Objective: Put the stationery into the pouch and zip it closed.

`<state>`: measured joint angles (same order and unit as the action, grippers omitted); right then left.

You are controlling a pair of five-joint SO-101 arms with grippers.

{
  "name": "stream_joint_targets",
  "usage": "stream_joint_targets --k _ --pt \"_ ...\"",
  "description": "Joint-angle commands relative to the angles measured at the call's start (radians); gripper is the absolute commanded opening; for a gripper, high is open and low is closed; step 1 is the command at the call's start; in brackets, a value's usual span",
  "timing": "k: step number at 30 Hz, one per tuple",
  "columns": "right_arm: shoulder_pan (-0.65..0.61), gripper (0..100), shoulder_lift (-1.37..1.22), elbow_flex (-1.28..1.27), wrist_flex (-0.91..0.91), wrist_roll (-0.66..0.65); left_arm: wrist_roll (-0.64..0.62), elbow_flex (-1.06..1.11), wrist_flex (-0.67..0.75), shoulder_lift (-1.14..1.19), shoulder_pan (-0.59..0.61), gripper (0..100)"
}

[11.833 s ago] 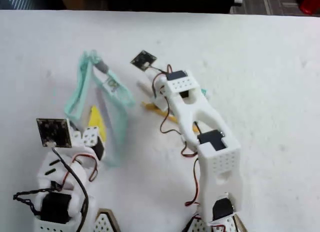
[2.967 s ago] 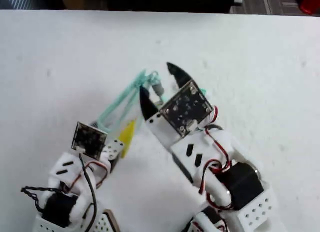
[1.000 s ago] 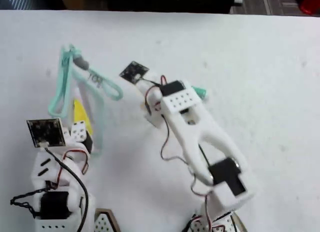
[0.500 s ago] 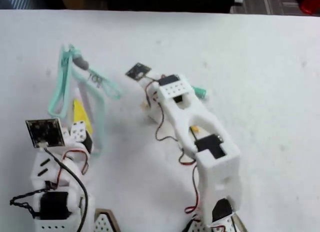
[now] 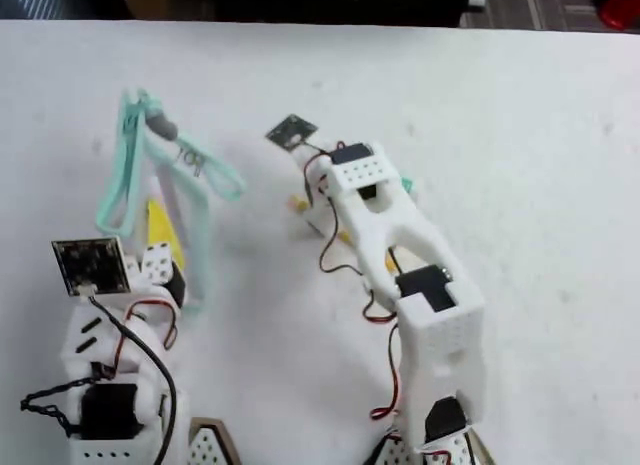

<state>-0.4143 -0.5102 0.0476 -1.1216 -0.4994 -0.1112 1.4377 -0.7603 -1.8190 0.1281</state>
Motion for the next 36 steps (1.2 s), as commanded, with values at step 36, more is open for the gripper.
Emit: stream_joint_targets --k 36 --pt "0.025 1.7 0.15 0.114 -0.11 0.06 -0.008 0.012 0.031 -0.01 -0.26 2"
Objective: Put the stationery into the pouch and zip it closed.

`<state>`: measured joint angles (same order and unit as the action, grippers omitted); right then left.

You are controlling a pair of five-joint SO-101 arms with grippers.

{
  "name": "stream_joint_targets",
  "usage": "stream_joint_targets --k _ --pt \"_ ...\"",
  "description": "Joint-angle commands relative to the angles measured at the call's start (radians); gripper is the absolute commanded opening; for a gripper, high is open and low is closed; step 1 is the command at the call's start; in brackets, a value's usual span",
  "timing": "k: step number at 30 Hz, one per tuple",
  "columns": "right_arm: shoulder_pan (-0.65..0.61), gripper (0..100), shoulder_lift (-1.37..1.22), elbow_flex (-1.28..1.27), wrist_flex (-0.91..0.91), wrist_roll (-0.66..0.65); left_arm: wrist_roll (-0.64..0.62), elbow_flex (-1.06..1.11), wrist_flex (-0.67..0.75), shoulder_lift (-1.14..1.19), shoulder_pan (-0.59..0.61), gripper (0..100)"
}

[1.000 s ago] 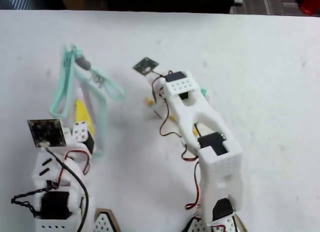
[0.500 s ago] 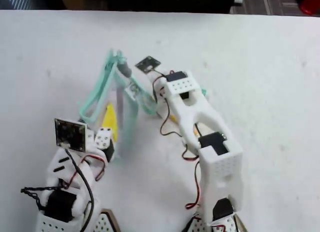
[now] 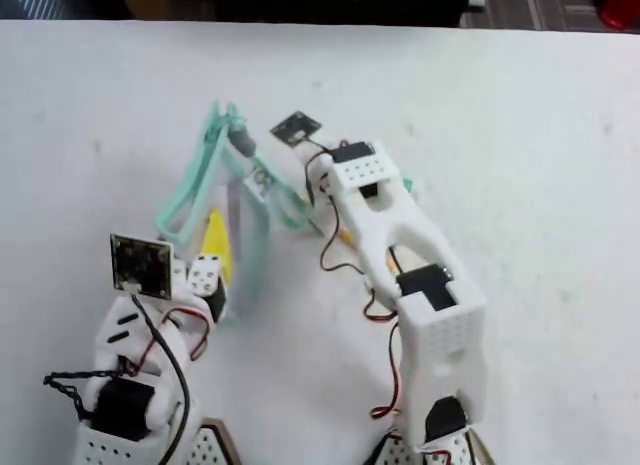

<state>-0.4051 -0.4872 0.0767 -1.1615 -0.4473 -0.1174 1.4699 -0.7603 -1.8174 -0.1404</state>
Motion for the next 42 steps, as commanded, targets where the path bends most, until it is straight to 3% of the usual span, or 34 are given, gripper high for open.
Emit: stream_joint_targets --k 1,10,14,18,28,37,42 --pt "0.03 1.7 0.171 0.121 -0.116 0.008 -0.002 -0.02 0.031 -0.012 0.007 2" --pt "0.133 1.7 0.565 0.39 -0.417 0.011 -0.002 -0.017 0.068 -0.012 -0.03 3" --pt "0.137 1.7 0.704 0.387 -0.44 0.026 0.005 -0.018 0.077 -0.012 -0.105 3" --pt "0.137 1.7 0.852 0.388 -0.444 0.091 0.135 0.002 0.077 -0.012 -0.186 2" --pt "0.128 1.7 1.225 0.387 -0.377 0.103 0.12 0.021 0.072 -0.012 -0.197 2" --pt "-0.113 1.7 1.32 0.387 -0.381 0.094 0.12 0.066 0.103 -0.012 -0.199 2" --pt "-0.186 1.7 1.317 0.387 -0.412 0.103 0.12 0.069 0.101 -0.012 -0.199 2"
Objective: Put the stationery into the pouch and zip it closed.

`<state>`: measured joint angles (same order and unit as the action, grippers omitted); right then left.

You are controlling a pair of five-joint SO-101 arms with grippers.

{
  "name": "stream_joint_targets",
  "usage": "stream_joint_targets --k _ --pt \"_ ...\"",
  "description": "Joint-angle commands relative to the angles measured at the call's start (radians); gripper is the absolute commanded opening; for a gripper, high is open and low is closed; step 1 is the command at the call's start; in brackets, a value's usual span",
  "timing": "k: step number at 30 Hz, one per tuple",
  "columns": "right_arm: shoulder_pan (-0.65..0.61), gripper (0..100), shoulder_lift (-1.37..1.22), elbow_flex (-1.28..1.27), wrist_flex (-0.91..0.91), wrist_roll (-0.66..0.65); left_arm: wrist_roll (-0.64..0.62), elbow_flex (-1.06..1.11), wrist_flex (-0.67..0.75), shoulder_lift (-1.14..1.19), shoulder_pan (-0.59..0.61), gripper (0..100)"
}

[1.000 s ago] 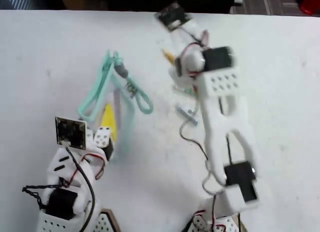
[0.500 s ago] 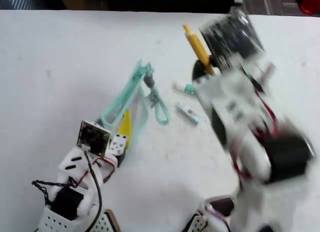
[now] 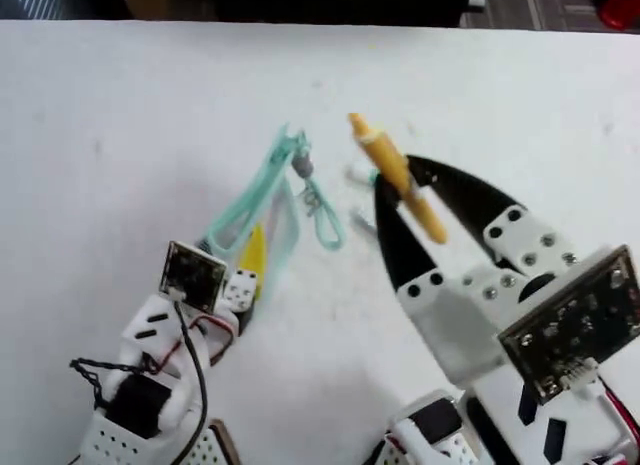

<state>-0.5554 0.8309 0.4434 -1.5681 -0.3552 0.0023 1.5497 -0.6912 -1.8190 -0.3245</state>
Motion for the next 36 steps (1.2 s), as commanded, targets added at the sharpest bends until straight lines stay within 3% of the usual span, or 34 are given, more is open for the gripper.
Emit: stream_joint_targets --k 1,10,14,22,28,36 --pt "-0.047 1.7 0.001 0.02 -0.005 0.011 0.0 -0.011 0.032 -0.01 -0.015 2" --pt "-0.056 1.7 0.004 0.02 -0.076 0.043 0.006 -0.009 0.012 -0.01 -0.015 3" --pt "-0.056 1.7 0.044 -0.011 -0.081 0.084 0.0 -0.018 -0.06 -0.01 -0.005 18" --pt "-0.051 1.7 0.145 -0.328 0.145 0.08 0.005 -0.144 -0.227 -0.01 -0.005 20" --pt "-0.056 1.7 0.186 -0.563 0.455 0.1 0.006 -0.213 -0.301 -0.01 -0.005 22" --pt "-0.125 1.7 0.102 -0.672 0.789 0.298 0.006 -0.212 -0.295 -0.01 -0.005 22"
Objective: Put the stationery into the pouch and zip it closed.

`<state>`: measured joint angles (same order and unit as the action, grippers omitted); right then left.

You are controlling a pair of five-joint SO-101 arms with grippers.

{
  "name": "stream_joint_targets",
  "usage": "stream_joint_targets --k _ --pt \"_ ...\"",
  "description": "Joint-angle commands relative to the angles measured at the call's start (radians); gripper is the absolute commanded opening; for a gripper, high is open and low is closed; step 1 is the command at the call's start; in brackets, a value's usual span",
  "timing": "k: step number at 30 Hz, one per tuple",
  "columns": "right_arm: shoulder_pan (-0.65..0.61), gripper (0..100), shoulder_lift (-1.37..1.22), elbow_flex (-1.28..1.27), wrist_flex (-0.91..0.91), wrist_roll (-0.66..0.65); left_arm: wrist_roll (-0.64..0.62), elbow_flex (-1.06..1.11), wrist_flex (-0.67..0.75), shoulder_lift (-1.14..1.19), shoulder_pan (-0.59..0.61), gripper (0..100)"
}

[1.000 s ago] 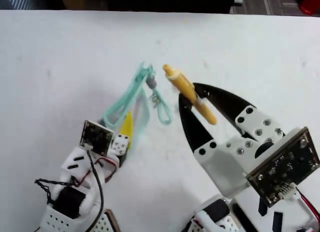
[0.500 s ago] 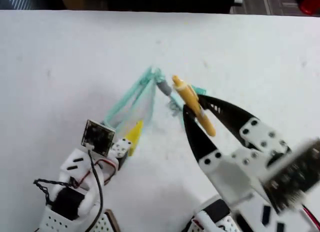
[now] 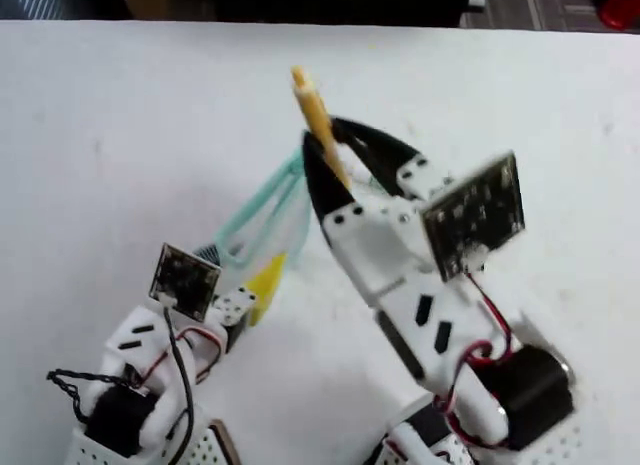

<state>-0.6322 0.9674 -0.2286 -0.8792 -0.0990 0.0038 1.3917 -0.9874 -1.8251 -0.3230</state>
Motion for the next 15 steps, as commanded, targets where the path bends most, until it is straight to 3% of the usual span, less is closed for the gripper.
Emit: stream_joint_targets --k 1,7,15 --pt "-0.074 1.7 -0.051 0.0 0.119 0.044 0.005 -0.054 0.002 -0.004 -0.007 22" --pt "-0.232 1.7 -0.189 0.0 0.239 0.037 0.003 -0.054 0.002 -0.004 -0.007 21" --pt "-0.226 1.7 -0.232 -0.002 0.142 0.041 0.003 -0.043 0.003 -0.004 -0.007 21"
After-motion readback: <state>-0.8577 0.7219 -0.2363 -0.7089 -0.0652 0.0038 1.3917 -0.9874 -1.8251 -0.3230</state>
